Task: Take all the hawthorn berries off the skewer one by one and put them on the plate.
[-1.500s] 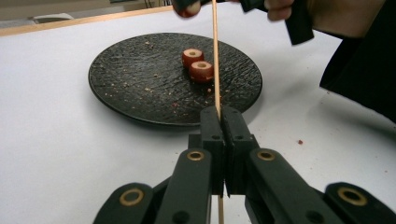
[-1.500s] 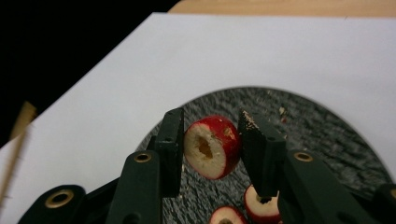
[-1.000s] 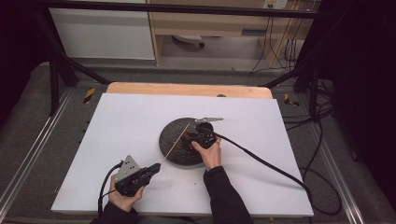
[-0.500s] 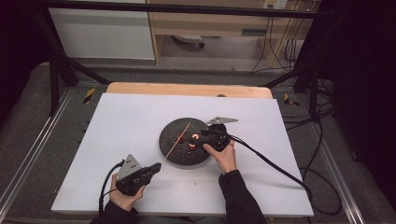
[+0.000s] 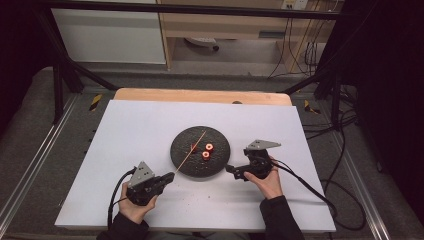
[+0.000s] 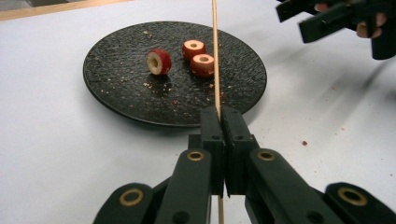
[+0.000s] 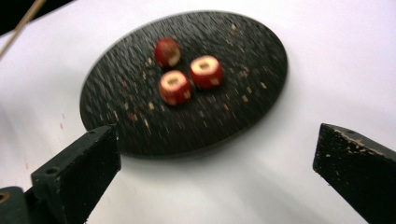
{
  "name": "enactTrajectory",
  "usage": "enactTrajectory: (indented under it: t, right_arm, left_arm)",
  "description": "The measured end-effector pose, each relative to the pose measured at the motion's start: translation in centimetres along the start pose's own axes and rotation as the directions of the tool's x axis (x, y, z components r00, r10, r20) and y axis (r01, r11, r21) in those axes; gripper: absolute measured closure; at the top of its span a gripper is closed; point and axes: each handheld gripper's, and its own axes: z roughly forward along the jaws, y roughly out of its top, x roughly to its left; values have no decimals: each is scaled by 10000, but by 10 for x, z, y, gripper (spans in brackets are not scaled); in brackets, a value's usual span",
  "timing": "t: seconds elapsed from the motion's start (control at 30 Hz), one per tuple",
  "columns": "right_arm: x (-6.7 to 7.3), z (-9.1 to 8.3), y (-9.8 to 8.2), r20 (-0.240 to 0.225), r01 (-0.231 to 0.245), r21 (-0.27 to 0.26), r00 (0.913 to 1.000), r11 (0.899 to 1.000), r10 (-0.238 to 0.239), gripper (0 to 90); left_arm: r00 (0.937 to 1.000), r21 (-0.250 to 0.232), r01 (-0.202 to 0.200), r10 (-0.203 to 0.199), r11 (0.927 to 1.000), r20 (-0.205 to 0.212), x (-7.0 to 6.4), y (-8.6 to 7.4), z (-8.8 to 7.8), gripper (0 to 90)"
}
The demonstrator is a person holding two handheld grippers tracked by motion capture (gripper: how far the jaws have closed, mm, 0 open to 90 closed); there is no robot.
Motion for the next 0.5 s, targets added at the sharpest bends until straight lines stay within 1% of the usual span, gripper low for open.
enactTrajectory:
  t: [0.1, 0.2, 0.23, 0.27, 0.33, 0.43, 0.5]
  right_arm:
    - [-5, -11, -12, 55, -64, 46, 10000, 10000, 64, 15]
    - [-11, -21, -24, 166, 40, 120, 9999, 9999, -42, 7]
    - [-12, -24, -27, 201, -6, 144, 9998, 9999, 3, 6]
    - [-14, -26, -31, 247, 25, 105, 9997, 9999, -27, 6]
    - [-16, -30, -38, 245, 38, 189, 9997, 9998, -43, 5]
    - [-19, -35, -46, 373, 260, 296, 9989, 9992, -271, 5]
    - [-21, -37, -50, 487, 300, 425, 9983, 9986, -320, 5]
  left_arm:
    - [10000, 42, -4, 5, 10000, -52, 0, 4, 1, 884]
    - [10000, 115, -9, 10, 9999, -76, 0, 8, 3, 884]
    - [10000, 157, -14, 15, 9999, -76, 1, 10, 4, 883]
    - [10000, 220, 4, -3, 9998, -65, 2, 12, 5, 884]
    - [10000, 357, -25, 26, 9994, -50, 3, 15, 7, 883]
    - [10000, 541, -8, 10, 9985, -36, 5, 21, 10, 883]
    - [10000, 565, -6, 9, 9984, -48, 5, 24, 12, 883]
